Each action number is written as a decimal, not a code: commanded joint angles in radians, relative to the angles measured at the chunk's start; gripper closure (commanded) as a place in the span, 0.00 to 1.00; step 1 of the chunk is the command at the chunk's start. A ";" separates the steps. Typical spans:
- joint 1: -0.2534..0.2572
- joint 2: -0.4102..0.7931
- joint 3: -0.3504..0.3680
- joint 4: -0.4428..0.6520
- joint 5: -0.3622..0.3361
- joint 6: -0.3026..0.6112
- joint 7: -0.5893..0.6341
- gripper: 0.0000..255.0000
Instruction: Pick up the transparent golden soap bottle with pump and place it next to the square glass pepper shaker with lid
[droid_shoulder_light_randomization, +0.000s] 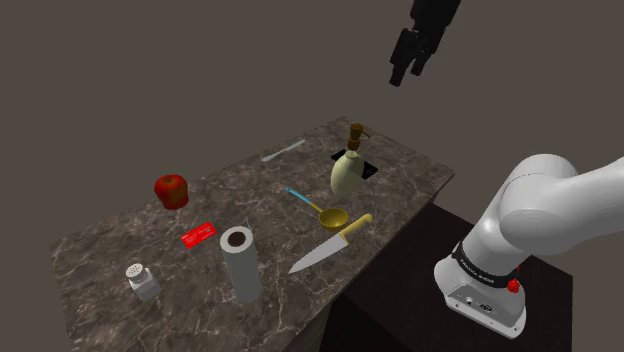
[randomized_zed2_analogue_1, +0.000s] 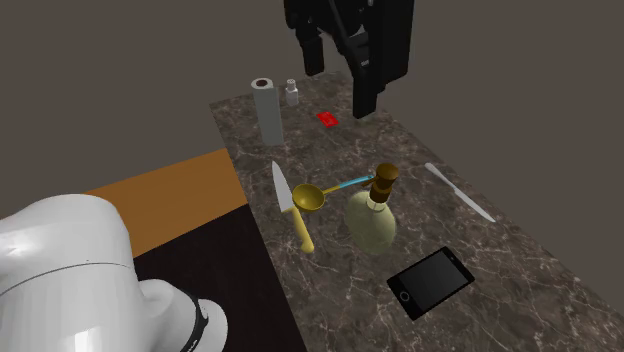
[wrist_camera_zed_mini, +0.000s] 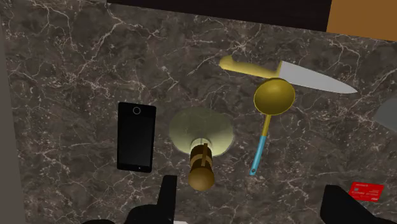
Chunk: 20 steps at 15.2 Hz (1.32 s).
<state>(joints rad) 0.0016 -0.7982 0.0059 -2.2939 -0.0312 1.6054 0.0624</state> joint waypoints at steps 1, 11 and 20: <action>0.000 0.000 0.000 0.000 0.000 0.000 0.000 0.00; 0.047 0.208 -0.105 -0.138 -0.026 0.321 -0.227 0.00; 0.072 0.374 -0.151 -0.189 -0.019 0.525 -0.338 0.00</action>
<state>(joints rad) 0.0741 -0.4295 -0.1435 -2.4728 -0.0505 2.1131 -0.2727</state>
